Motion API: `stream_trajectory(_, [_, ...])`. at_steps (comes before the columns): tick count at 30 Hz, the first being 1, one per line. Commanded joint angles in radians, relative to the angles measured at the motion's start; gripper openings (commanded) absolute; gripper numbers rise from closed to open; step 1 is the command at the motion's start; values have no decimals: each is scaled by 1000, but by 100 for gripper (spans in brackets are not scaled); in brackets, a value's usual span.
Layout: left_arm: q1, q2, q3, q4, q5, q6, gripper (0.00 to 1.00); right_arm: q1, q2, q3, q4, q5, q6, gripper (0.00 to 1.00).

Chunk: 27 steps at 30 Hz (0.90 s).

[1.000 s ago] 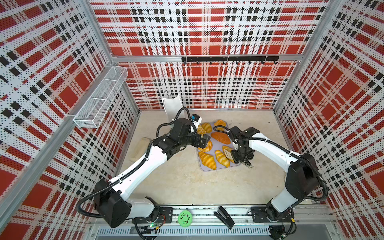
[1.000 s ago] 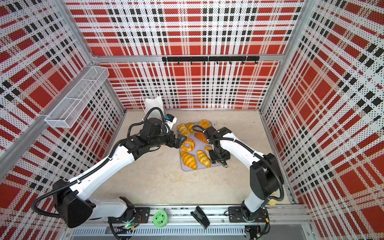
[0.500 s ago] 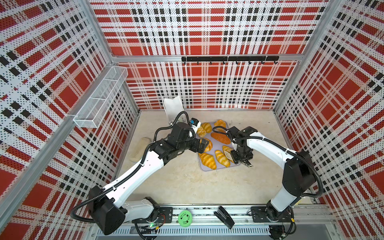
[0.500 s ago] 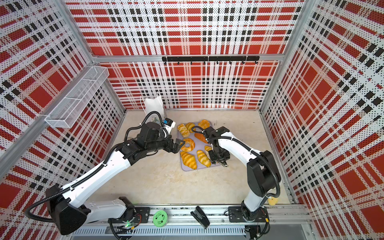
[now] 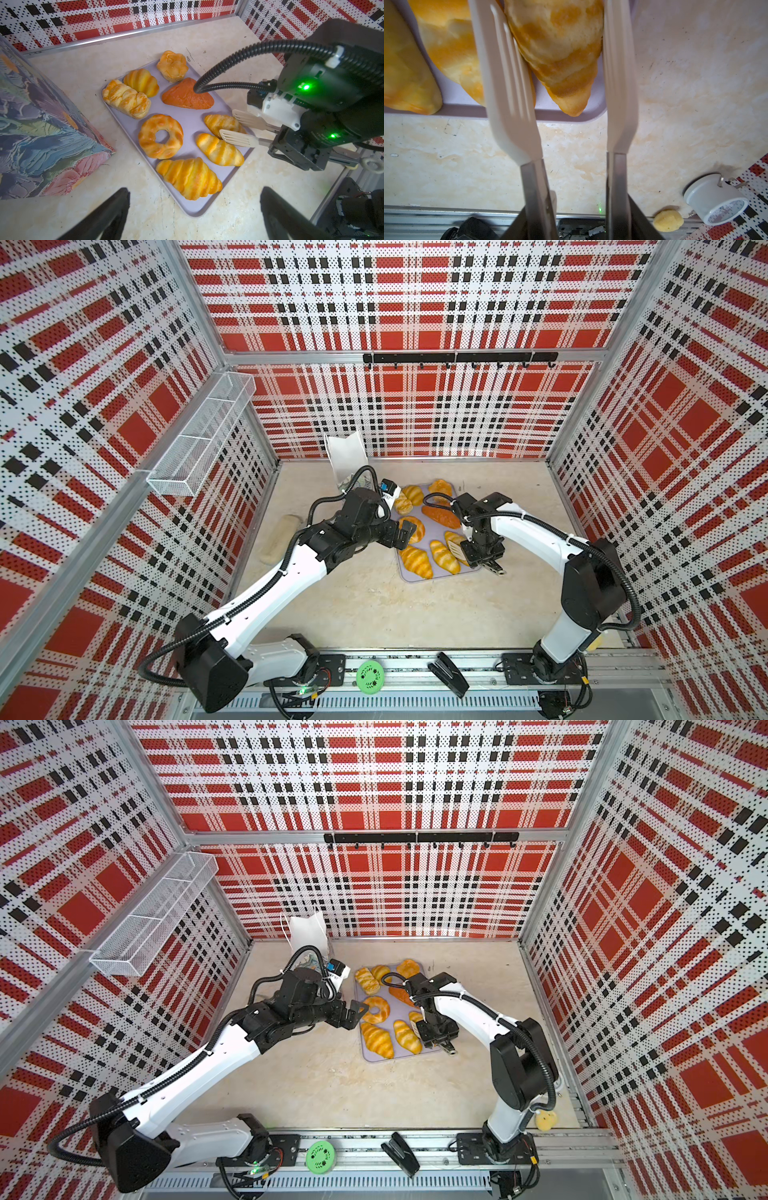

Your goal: Place the fake bread into the paper bag

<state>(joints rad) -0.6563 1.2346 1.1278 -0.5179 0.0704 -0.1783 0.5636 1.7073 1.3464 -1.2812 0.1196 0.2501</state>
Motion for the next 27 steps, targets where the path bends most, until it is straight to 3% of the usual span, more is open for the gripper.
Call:
stream_trajectory(1, [-6, -33, 5, -23, -20, 8, 99, 6, 1, 33, -27, 14, -14, 48])
stream_trajectory(8, [-9, -59, -2, -27, -35, 11, 99, -12, -33, 31, -6, -1, -15, 40])
stream_trajectory(27, [-2, -93, 30, -54, -89, 23, 99, -71, -170, 68, 12, -11, -29, 38])
